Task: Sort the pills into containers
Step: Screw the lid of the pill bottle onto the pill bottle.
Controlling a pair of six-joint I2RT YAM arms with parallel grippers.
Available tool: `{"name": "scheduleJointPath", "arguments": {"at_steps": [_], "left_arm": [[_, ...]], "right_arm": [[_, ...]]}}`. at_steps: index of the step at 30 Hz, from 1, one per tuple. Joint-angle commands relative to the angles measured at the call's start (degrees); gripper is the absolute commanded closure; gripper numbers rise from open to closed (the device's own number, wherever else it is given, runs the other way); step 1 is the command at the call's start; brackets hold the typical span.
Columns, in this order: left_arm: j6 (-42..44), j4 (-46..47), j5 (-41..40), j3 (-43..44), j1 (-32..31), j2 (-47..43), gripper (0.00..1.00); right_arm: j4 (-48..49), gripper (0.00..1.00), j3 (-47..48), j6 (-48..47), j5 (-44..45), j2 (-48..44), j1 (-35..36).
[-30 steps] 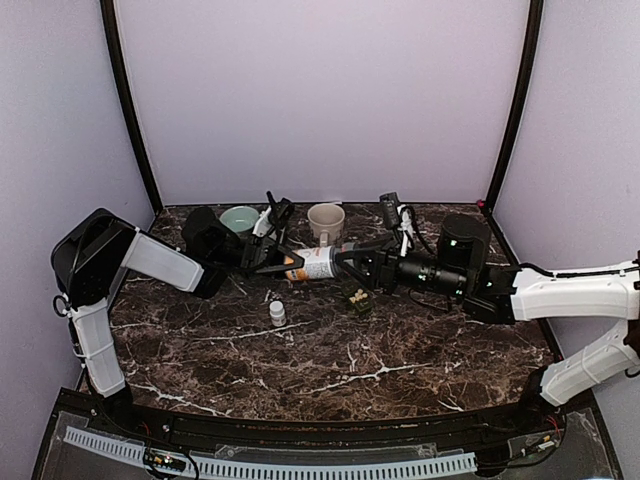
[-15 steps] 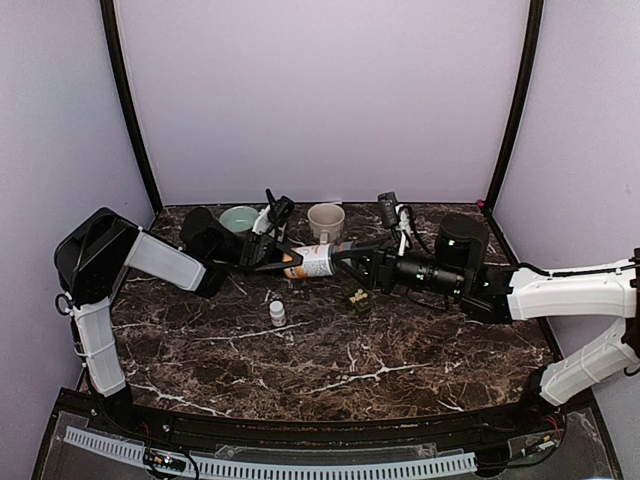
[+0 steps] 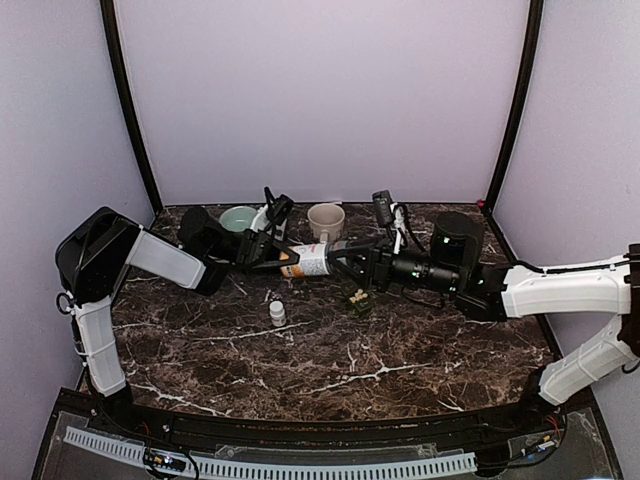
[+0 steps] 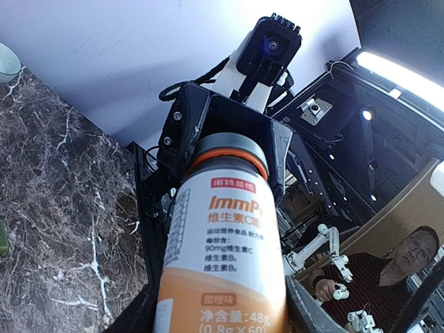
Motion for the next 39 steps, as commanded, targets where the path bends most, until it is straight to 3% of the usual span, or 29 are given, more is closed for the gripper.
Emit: {"name": "scheduleJointPath", "arguments": {"at_steps": [1, 15, 21, 26, 34, 39], "left_arm": [[-1.09, 3.28, 0.25, 1.45, -0.73, -0.52, 1.00], [-1.93, 3.83, 0.18, 2.38, -1.95, -0.52, 1.00], [2.12, 0.39, -0.73, 1.98, -2.64, -1.85, 1.00], [15.36, -13.82, -1.97, 1.12, -2.80, -6.39, 1.00], [43.37, -44.91, -8.22, 2.79, -5.74, -15.08, 1.00], [55.98, -57.34, -14.18, 3.90, -7.84, -19.06, 1.00]], "right_arm": [[3.35, 0.77, 2.22, 0.59, -2.09, 1.20, 0.55], [6.84, 0.76, 2.14, 3.04, -1.80, 3.64, 0.86], [7.18, 0.77, 3.04, 5.17, -0.06, 4.93, 1.47], [2.31, 0.80, 5.85, 6.83, 2.12, 5.94, 2.37], [-3.26, 0.84, 8.46, 14.87, 5.56, 6.70, 2.75], [-6.54, 0.85, 10.00, 19.76, 5.86, 7.34, 2.80]]}}
